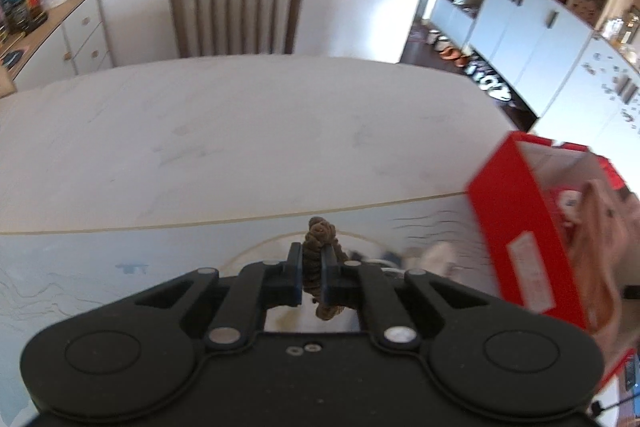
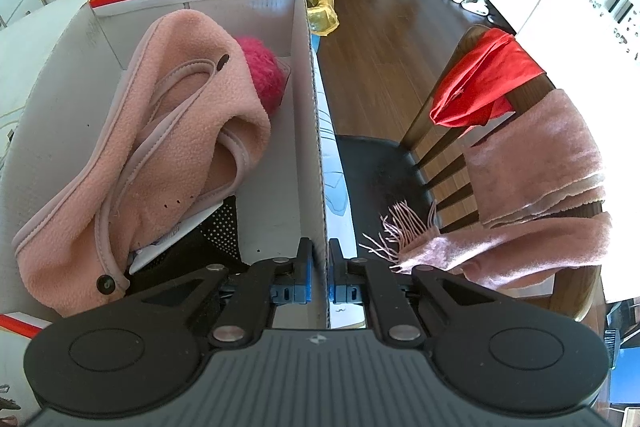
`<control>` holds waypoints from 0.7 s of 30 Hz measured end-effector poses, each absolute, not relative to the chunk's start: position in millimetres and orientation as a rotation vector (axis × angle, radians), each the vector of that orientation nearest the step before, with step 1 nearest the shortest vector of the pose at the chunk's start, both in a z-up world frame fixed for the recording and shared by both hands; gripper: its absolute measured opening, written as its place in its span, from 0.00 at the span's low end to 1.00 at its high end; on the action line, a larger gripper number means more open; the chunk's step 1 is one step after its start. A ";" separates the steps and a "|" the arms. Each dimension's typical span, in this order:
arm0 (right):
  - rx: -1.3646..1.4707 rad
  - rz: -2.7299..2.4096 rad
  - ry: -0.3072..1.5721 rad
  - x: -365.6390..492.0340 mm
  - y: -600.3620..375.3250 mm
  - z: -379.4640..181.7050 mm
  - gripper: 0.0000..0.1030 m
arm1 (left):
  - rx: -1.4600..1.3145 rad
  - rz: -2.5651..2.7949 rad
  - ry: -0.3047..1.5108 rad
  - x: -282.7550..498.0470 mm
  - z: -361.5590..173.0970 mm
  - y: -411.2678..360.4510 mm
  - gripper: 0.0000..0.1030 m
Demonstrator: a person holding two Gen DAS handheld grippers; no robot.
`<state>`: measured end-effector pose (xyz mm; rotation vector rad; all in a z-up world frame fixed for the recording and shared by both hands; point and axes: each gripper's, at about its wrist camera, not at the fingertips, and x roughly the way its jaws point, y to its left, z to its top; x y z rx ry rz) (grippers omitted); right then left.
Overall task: Organize objects
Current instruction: 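Carry the brown hair tie into the cardboard box and release it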
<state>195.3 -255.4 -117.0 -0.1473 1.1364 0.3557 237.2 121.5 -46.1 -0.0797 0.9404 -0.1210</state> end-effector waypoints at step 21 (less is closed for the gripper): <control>-0.114 0.431 1.111 195.5 -257.5 -116.6 0.07 | 0.003 -0.443 0.886 198.7 13.0 -24.9 0.06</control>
